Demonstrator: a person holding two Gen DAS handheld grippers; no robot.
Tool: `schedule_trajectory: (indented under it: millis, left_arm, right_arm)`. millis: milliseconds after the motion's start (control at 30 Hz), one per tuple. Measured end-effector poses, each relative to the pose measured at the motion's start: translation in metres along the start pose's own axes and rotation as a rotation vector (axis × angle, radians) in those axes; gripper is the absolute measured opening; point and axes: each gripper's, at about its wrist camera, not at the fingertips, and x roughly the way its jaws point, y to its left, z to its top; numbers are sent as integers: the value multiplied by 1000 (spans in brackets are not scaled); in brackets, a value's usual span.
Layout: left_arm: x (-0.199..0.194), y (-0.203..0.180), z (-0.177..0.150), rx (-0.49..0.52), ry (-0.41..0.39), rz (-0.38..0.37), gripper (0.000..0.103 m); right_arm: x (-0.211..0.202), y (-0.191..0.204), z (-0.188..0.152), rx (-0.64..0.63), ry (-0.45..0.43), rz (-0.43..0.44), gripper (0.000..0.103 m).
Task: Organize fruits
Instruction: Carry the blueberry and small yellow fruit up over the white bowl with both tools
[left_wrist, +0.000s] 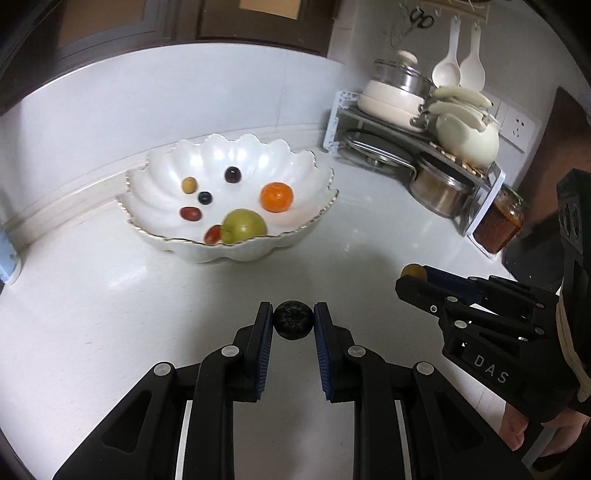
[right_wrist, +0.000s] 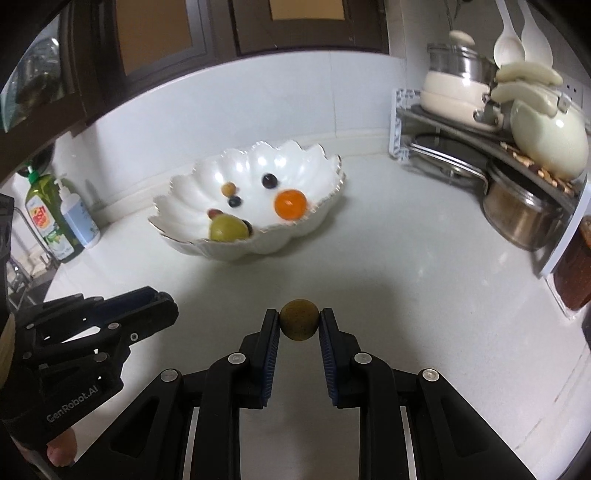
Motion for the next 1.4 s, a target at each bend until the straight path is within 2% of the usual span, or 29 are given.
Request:
schedule_trajectory:
  millis: [267, 667, 1000, 1400]
  left_arm:
    - [-34, 24, 10, -31, -68, 11, 23]
    - [-62, 53, 36, 0, -160, 31, 23]
    - [-52, 71, 73, 29, -205, 59, 23]
    - [-33, 82, 107, 52, -198, 74, 23]
  right_arm:
    - [-17, 27, 13, -15, -65, 19, 24]
    - [-24, 58, 45, -26, -147, 29, 24]
    - [-12, 68, 79, -25, -186, 8, 24]
    - [12, 67, 117, -14, -182, -17, 24]
